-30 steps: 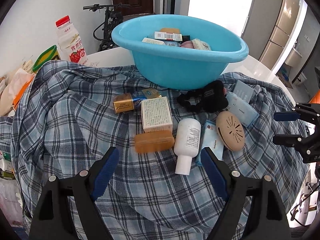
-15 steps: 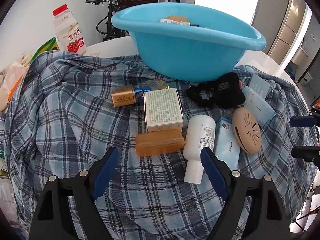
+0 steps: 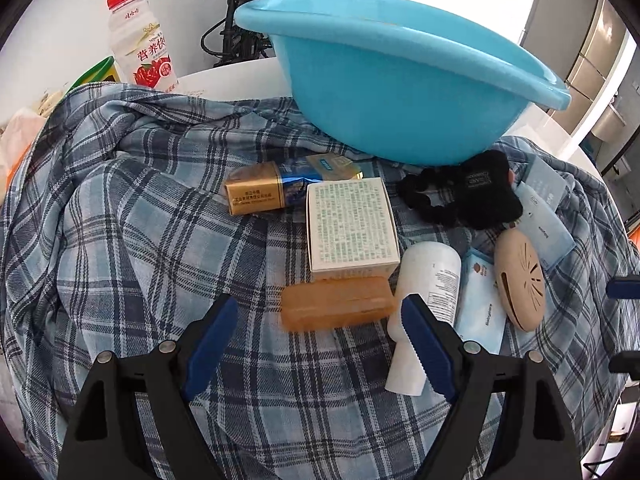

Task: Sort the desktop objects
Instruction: 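Move the left gripper toward the second amber soap bar on the cloth, then grasp the second amber soap bar with the left gripper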

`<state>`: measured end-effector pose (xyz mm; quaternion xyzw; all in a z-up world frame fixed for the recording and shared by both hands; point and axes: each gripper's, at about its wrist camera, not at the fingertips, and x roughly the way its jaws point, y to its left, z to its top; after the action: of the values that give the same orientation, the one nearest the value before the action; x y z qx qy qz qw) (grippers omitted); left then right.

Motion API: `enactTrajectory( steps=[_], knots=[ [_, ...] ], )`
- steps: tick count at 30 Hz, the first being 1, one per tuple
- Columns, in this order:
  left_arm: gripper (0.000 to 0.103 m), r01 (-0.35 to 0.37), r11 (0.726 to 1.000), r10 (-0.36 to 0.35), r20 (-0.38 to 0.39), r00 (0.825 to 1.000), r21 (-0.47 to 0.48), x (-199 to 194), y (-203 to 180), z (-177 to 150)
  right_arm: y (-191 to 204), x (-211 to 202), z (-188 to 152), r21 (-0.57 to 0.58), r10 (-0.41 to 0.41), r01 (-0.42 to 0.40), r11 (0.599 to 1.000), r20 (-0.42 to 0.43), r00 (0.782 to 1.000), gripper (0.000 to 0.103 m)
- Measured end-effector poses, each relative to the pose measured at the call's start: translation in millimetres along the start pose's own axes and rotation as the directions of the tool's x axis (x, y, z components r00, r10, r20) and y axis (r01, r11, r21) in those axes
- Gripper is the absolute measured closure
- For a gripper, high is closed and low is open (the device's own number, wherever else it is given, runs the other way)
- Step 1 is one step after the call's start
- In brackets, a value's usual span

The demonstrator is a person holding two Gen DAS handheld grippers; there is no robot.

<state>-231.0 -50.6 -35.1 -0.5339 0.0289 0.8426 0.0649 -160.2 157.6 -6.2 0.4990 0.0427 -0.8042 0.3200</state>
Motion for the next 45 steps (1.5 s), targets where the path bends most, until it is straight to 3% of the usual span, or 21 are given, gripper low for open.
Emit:
enactTrajectory(
  steps=[12, 23, 29, 33, 35, 40, 45],
  knots=[
    [0.017, -0.013, 1.0, 0.013, -0.003, 1.0, -0.001, 15.7, -2.3, 3.4, -2.9, 2.2, -6.4, 0.036, 0.026, -0.026, 0.999, 0.0, 1.0, 0.046],
    [0.017, 0.001, 1.0, -0.001, 0.01, 1.0, -0.03, 25.0, 3.5, 6.1, 39.0, -22.5, -18.6, -0.065, 0.065, -0.062, 0.996, 0.044, 0.997, 0.043],
    [0.018, -0.003, 0.999, 0.004, 0.037, 0.999, -0.033, 28.5, 2.9, 5.5, 39.6, -23.7, -24.2, -0.054, 0.062, -0.06, 0.997, 0.047, 0.997, 0.041],
    [0.026, 0.003, 1.0, -0.002, 0.024, 1.0, -0.016, 30.2, 3.6, 3.6, 31.6, -23.1, -27.7, -0.026, 0.05, -0.049, 0.998, 0.034, 0.998, 0.041],
    [0.038, 0.004, 1.0, -0.004, 0.019, 1.0, 0.006, 28.7, 1.5, 0.9, 27.8, -24.1, -28.3, -0.016, 0.045, -0.044, 0.999, 0.033, 0.998, 0.041],
    [0.038, 0.007, 1.0, -0.008, 0.045, 0.999, 0.027, 12.5, 0.2, -4.7, 20.2, -27.4, -29.9, 0.008, 0.039, -0.04, 0.999, 0.046, 0.998, 0.041],
    [0.038, 0.067, 0.997, -0.068, 0.045, 0.997, 0.031, -10.5, 1.5, -15.5, 17.0, -25.2, -33.1, 0.024, 0.047, -0.048, 0.999, 0.044, 0.998, 0.041]
  ],
)
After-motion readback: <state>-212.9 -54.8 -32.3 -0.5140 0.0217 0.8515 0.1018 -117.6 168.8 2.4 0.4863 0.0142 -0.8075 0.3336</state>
